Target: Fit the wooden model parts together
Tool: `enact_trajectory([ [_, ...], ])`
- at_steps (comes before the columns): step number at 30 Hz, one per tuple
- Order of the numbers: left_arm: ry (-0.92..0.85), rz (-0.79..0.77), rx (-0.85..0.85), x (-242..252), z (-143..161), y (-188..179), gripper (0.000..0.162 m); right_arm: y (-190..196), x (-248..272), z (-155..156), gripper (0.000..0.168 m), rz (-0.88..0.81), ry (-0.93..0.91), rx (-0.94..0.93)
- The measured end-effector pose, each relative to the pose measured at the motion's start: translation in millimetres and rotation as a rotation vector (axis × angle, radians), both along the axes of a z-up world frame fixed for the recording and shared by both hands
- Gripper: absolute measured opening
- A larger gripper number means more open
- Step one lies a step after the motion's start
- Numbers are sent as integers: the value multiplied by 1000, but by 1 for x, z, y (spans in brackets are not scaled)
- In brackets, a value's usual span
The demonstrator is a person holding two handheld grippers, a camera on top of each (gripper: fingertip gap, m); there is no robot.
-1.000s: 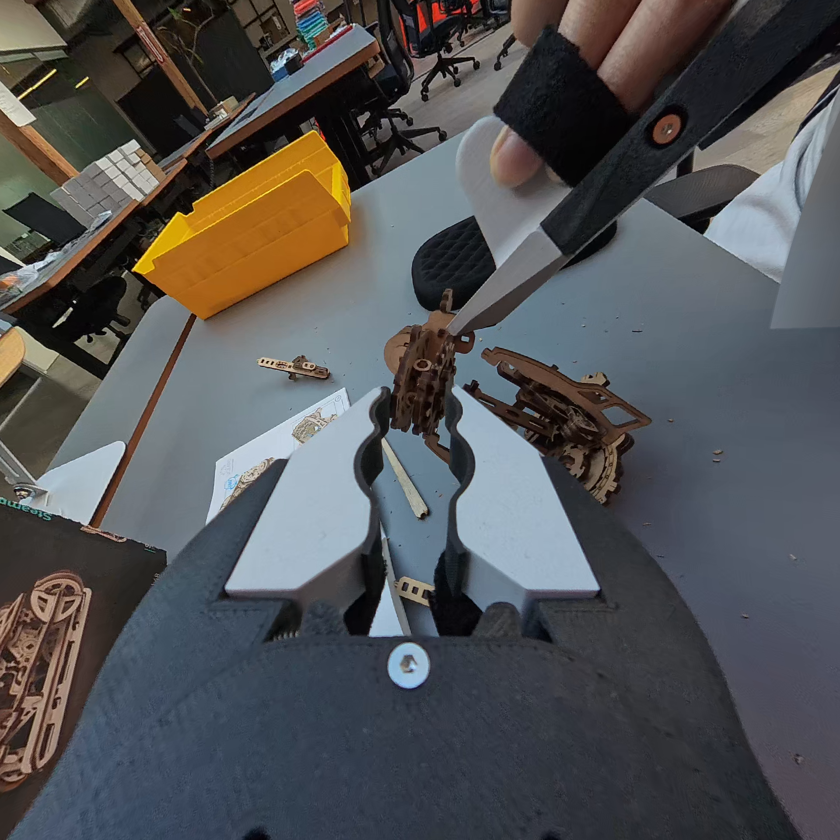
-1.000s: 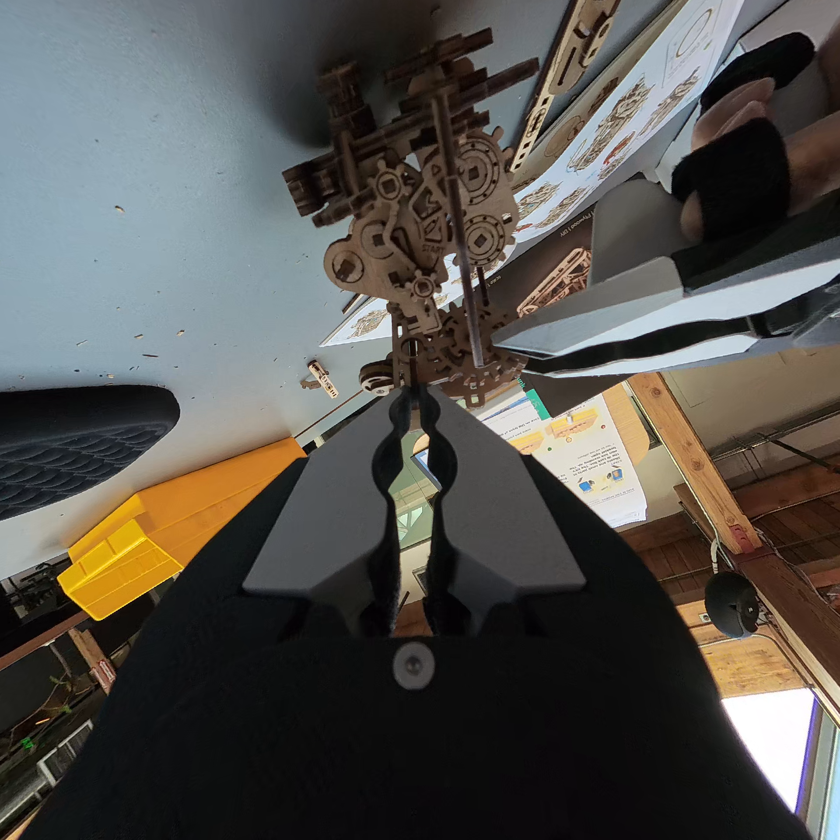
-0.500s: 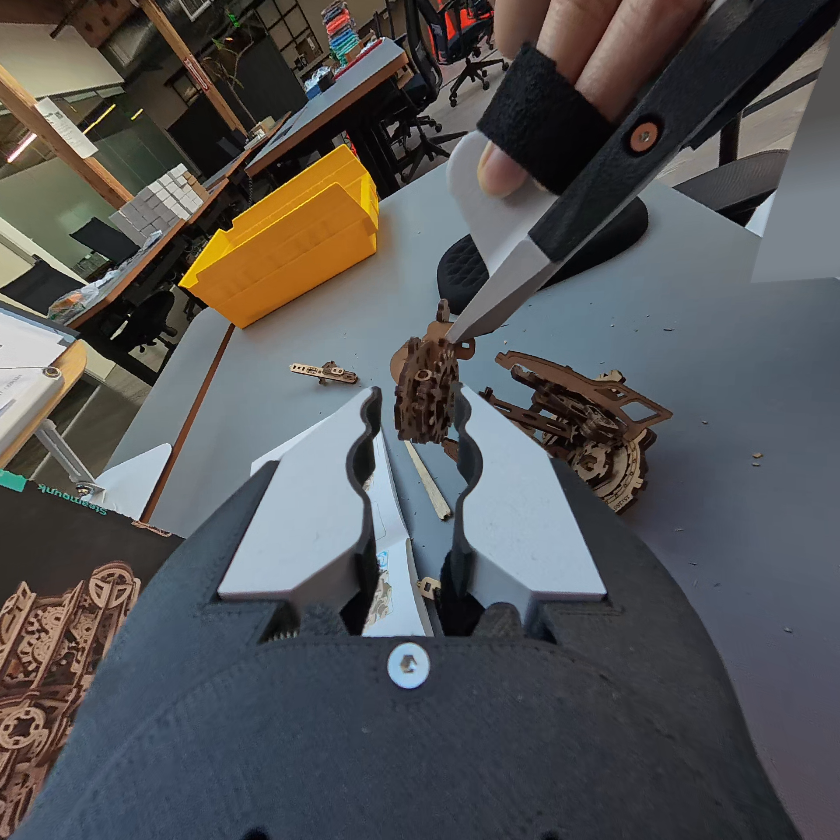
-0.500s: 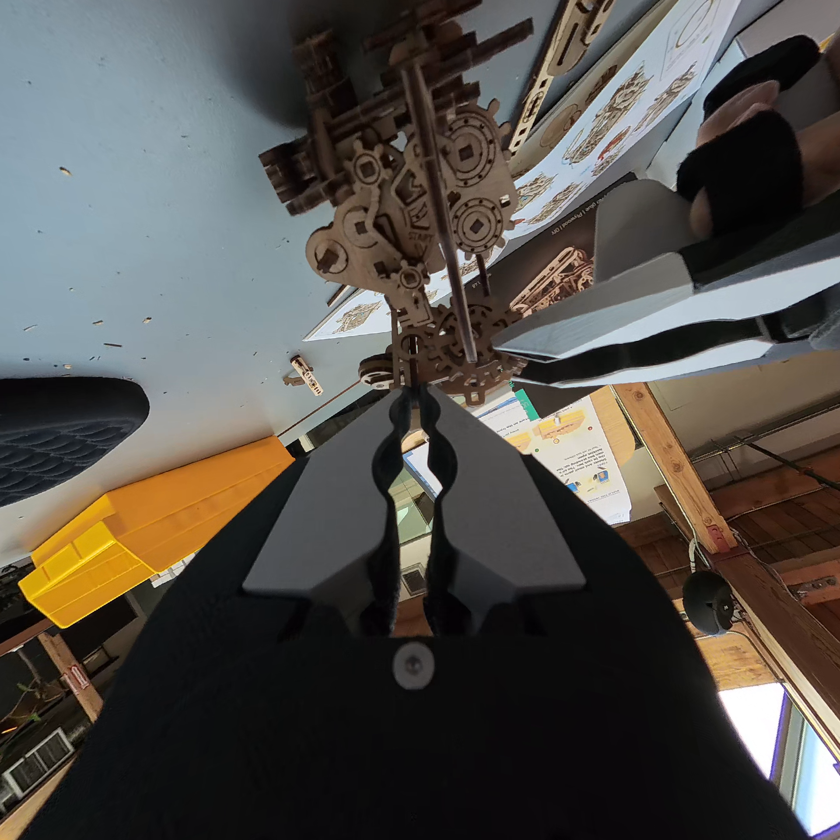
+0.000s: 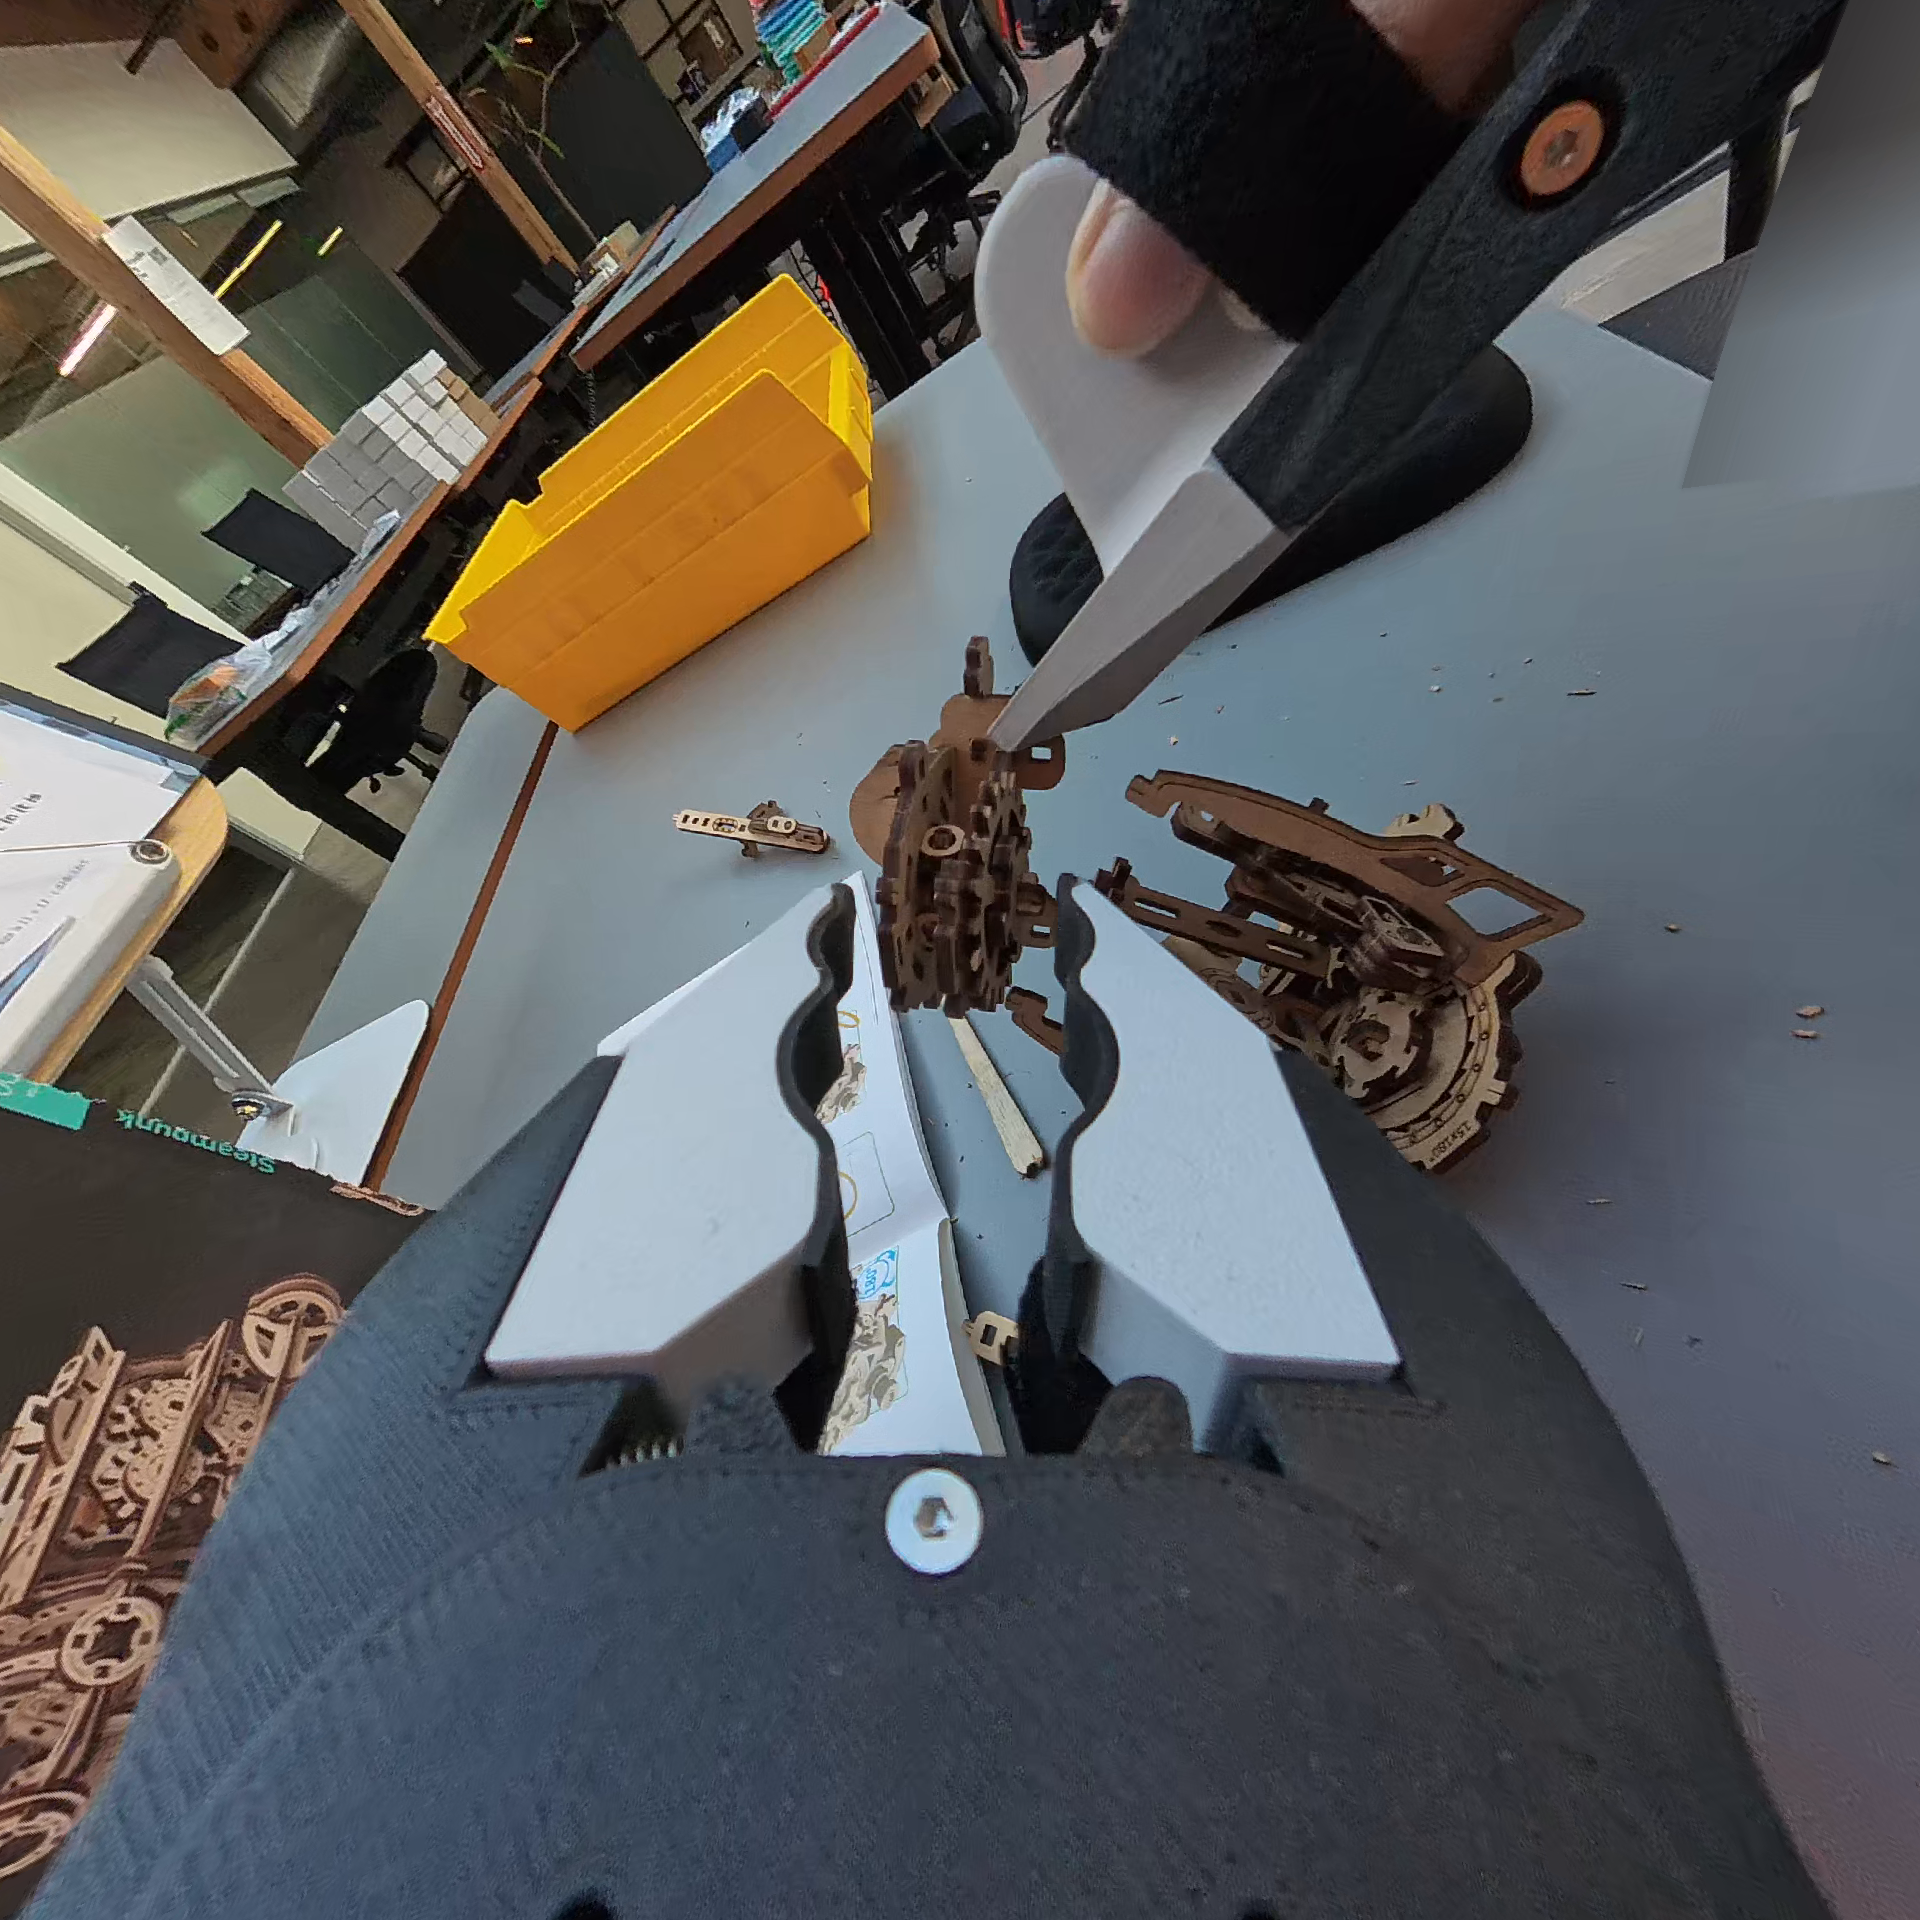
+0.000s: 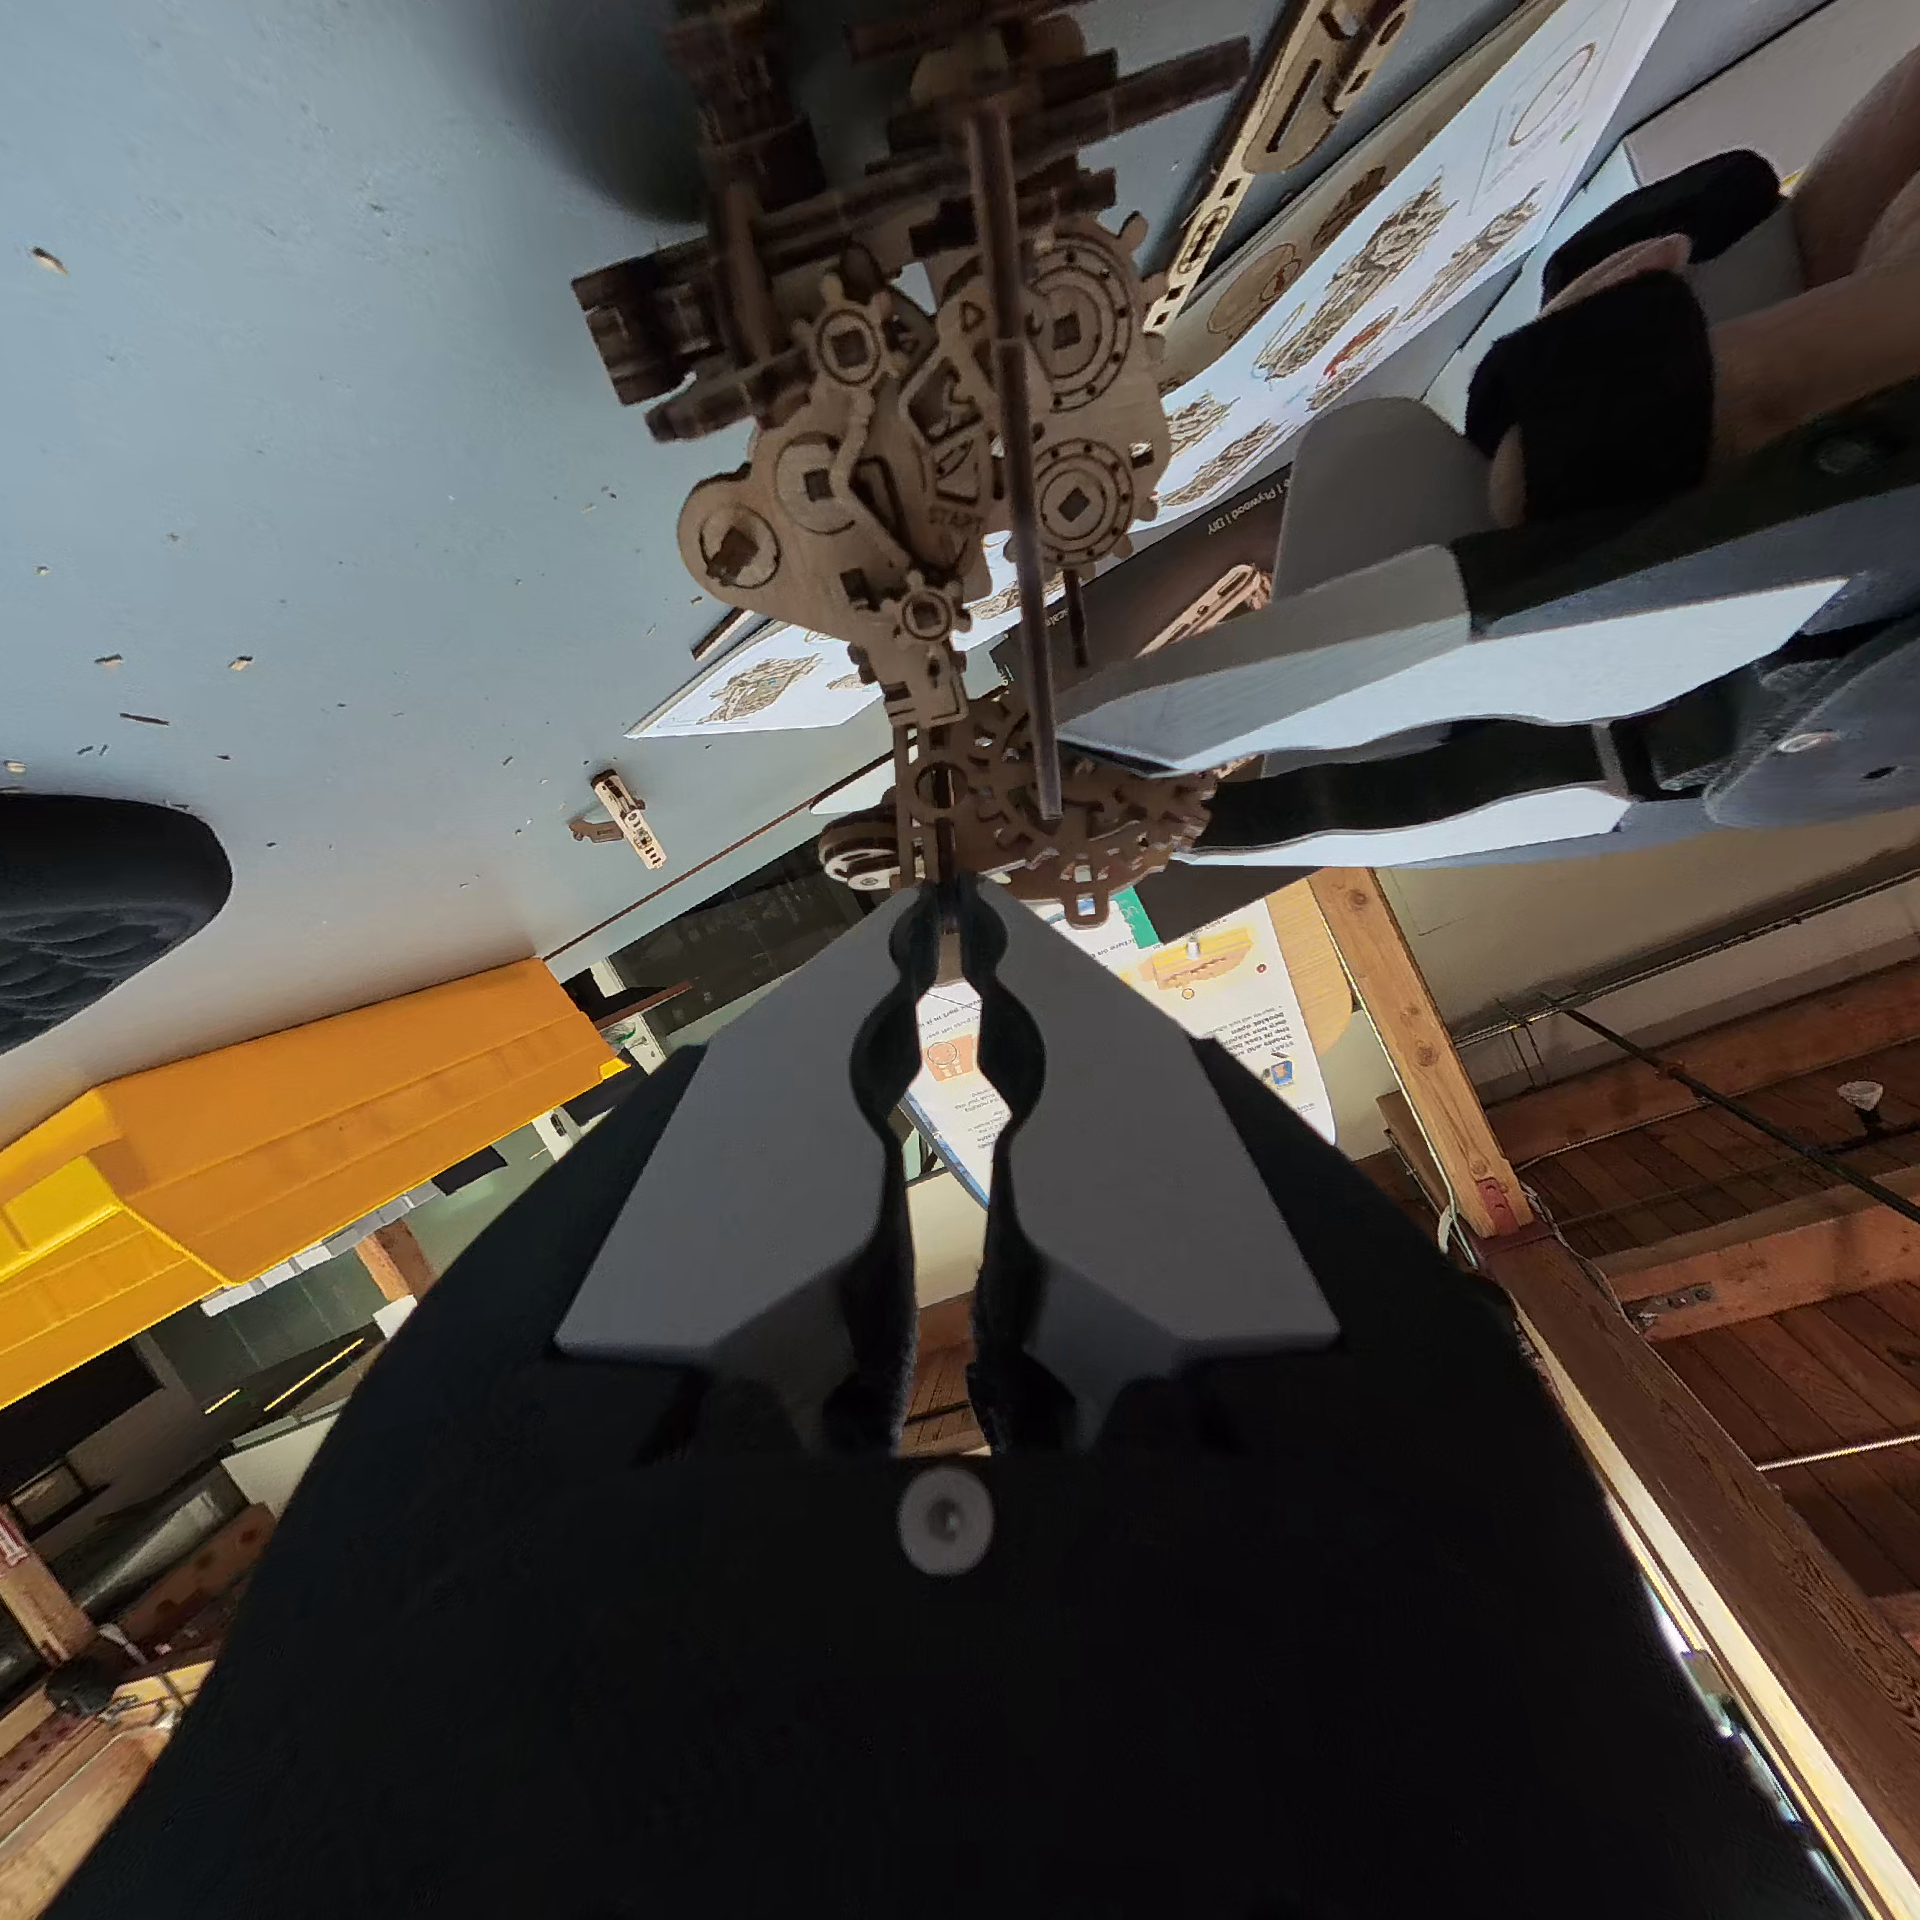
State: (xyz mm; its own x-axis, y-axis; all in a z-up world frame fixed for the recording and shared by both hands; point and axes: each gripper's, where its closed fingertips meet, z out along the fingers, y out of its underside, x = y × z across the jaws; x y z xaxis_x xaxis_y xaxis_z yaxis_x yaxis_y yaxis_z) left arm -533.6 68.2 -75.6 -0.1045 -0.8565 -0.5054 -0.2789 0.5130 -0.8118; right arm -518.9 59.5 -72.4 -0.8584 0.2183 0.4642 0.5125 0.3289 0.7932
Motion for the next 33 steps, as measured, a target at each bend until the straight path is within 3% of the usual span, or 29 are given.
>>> enact_trajectory([
  [3,-16,-1,20,1,3,-2,30,-1,0,2,3,4,-15,12],
  [14,-6,16,96,2,1,-1,27,-1,2,5,4,-10,23,16],
  [18,-1,19,114,1,-1,0,27,1,1,8,15,-31,109,28],
  [33,-49,-16,212,1,3,-7,27,10,57,19,24,-286,638,-85],
])
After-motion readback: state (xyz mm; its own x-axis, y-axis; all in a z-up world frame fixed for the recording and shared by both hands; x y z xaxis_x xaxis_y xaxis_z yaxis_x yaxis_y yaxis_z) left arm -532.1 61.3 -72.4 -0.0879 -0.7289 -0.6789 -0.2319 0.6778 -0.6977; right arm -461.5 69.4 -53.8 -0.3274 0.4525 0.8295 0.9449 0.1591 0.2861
